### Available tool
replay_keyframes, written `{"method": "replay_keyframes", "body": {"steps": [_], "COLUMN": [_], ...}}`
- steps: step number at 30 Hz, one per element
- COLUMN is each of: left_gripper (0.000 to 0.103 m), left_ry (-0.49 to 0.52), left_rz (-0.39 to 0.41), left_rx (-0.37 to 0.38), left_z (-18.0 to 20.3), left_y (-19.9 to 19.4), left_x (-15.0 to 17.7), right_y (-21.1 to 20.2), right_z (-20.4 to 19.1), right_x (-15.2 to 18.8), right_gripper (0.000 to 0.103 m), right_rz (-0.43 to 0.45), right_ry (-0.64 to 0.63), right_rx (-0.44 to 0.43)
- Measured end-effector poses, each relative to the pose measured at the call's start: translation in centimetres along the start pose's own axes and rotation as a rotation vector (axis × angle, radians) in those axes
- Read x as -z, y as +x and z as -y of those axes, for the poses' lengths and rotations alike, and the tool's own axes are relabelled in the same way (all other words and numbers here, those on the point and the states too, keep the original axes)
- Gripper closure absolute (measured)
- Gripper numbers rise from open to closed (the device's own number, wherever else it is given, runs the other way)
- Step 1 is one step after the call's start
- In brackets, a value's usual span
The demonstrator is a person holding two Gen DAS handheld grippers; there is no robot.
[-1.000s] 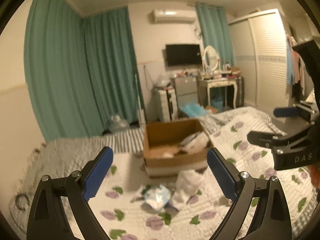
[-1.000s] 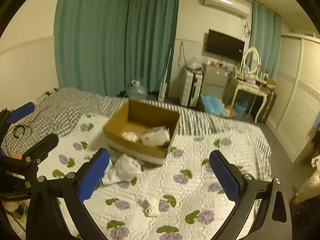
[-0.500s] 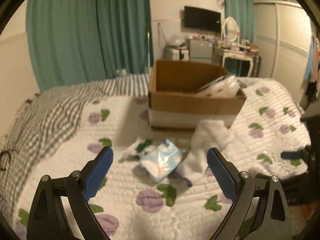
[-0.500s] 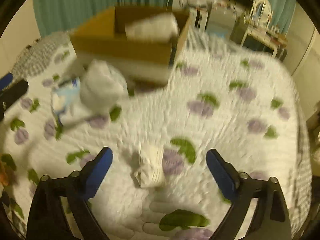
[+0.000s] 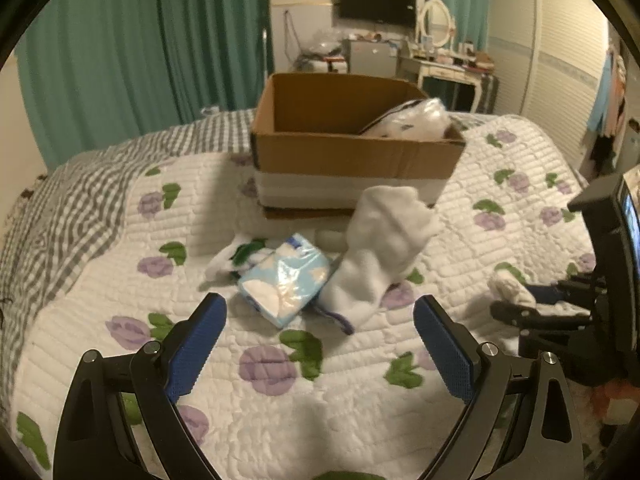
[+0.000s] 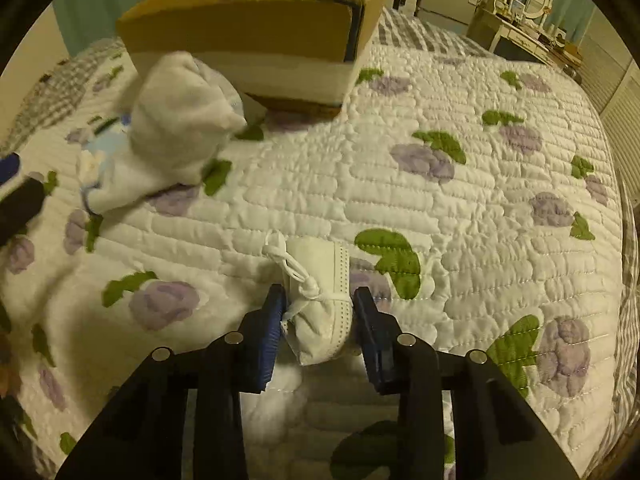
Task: Organize soft objects
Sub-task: 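Move both tools back toward the remaining items on the quilt, then grasp the white cloth item with the right gripper while the left gripper grasps the white sock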
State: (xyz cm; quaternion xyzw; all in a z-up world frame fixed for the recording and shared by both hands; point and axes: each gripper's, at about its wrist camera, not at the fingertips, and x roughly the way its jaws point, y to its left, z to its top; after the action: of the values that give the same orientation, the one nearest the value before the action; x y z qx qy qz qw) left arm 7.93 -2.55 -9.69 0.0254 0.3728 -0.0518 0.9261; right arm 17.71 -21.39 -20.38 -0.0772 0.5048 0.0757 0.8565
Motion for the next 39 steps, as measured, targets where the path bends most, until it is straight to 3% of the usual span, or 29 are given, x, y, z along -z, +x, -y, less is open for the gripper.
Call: {"method": "replay_keyframes", "body": {"steps": [7, 12, 21, 27, 29, 30, 34, 39], "left_gripper": [0.007, 0.007, 0.007, 0.008, 0.016, 0.027, 0.046, 0.05], "left_ry": [0.036, 0.04, 0.053, 0.095, 0.087, 0.085, 0.078, 0.096], "left_rz": [0.049, 0.05, -0.026, -0.073, -0.092, -0.1, -0.098, -0.075], "left_rx": [0.041, 0.079, 0.099, 0.065, 0.065, 0.056, 0.078, 0.091], "left_z": [1.7, 2.8, 5.3, 6.1, 6.0, 5.9, 5.8, 5.7], "left_y": [-1.7, -0.1, 6.1, 9.5, 10.4, 10.7, 10.1, 7.6], "left_x": [-2.9, -5.8, -4.9, -4.0, -4.0, -4.0, -3.9, -3.8], "right_y": [-5.3, -7.1, -3.5, -1.5, -1.5, -1.6, -2.1, -4.5], "right_z": [0.8, 2.3, 4.2, 4.7, 4.7, 4.8, 4.7, 4.3], "right_x": [-2.9, -6.2, -8.6, -8.8, -8.8, -8.7, -8.7, -8.1], "right_gripper": [0.069, 0.069, 0.069, 0.069, 0.069, 0.069, 0.069, 0.069], "right_rz": [0.137, 0.205, 0.173, 0.148, 0.147, 0.15, 0.164, 0.193], "right_ry": [0.006, 0.016, -0.003, -0.012, -0.013, -0.012, -0.006, 0.012], "right_rx": [-0.038, -0.054, -0.068, -0.075, -0.077, -0.078, -0.094, -0.121]}}
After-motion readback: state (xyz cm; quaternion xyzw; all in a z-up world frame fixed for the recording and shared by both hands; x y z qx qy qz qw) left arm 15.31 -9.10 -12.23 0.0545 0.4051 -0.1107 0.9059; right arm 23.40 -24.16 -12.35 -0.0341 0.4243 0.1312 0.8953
